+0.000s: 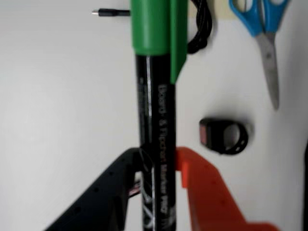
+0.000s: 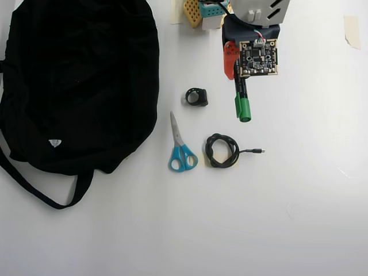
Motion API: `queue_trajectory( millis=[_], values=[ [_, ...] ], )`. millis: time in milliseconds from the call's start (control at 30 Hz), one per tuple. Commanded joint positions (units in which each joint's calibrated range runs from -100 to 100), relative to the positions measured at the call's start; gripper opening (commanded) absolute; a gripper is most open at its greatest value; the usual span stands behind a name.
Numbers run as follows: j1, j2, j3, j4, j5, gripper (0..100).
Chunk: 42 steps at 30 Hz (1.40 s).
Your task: Put the green marker into the black bag
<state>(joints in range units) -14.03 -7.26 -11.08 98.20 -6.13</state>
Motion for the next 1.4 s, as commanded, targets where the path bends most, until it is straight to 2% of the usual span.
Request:
queue_trajectory(
  millis=[0,200,433,567,933,1167,1367],
  values=[
    [0.42,-6.43,2.64,0.34,-4.15,2],
    [2.07,-12.74,7.4,-0.61,-9.18,2],
    [8.5,-16.72,7.58,-0.87,-14.16,2],
    [15.31,-16.72,9.74,-0.87,-11.07,2],
    [38.12,-15.64,18.27,-5.09,-9.18,2],
    [50.16,-14.06,24.83,-17.66,-9.08,2],
    [60.93,6.85,21.51,-31.36,-6.04,2]
  ],
)
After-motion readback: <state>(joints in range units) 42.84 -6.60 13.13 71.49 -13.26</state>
